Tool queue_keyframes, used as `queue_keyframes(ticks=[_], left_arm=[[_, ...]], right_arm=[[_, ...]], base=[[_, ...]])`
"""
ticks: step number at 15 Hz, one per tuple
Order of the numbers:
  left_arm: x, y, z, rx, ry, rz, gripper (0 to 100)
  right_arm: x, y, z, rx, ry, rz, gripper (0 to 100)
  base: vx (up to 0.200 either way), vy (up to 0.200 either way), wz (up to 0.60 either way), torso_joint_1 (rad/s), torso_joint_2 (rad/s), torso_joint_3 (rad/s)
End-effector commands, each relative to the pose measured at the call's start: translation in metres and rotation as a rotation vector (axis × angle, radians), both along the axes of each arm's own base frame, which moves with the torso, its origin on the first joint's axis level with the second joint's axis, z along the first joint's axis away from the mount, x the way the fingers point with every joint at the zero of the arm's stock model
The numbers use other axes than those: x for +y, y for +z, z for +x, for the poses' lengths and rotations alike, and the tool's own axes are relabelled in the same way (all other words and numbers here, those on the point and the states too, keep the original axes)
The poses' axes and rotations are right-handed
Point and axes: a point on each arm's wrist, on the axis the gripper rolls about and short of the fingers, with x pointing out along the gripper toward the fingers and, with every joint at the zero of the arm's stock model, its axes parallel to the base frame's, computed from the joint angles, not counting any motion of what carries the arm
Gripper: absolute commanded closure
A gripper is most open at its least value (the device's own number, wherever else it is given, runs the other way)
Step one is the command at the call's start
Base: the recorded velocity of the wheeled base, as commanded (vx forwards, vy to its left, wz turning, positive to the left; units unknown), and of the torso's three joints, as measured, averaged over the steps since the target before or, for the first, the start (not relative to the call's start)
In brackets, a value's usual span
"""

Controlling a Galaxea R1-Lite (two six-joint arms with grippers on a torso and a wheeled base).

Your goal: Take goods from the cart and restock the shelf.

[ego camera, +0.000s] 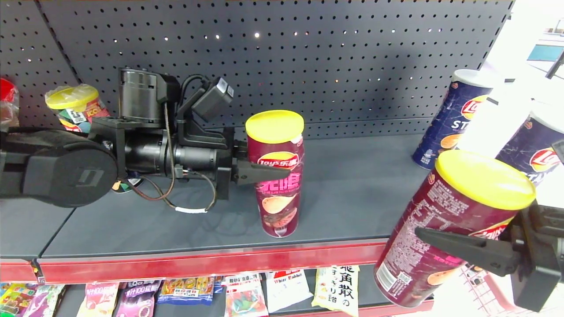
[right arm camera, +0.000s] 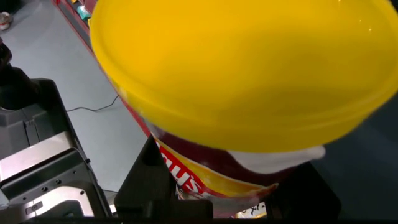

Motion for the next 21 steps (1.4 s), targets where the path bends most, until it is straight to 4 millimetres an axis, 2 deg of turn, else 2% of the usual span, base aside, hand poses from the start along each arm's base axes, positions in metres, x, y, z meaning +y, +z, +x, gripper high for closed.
queue_keyframes(ticks=[1,16,21], left_arm=[[0.002,-0.001,-0.004,-0.003,-0.002,0.006,100],[0.003,0.002,-0.020,0.003,-0.010,0.006,100],[0.002,-0.004,-0.020,0.022,-0.011,0.016,100]], right_arm=[[0.001,0.000,0.001,0.003,0.001,-0.002,100],[0.003,0.002,0.004,0.002,0.001,-0.001,100],[0.003,0.003,0.005,-0.001,0.001,0.001,100]], base=[[0.000,0.000,0.00,0.000,0.00,0.000],[0.000,0.000,0.00,0.000,0.00,0.000],[0.000,0.000,0.00,0.000,0.00,0.000]])
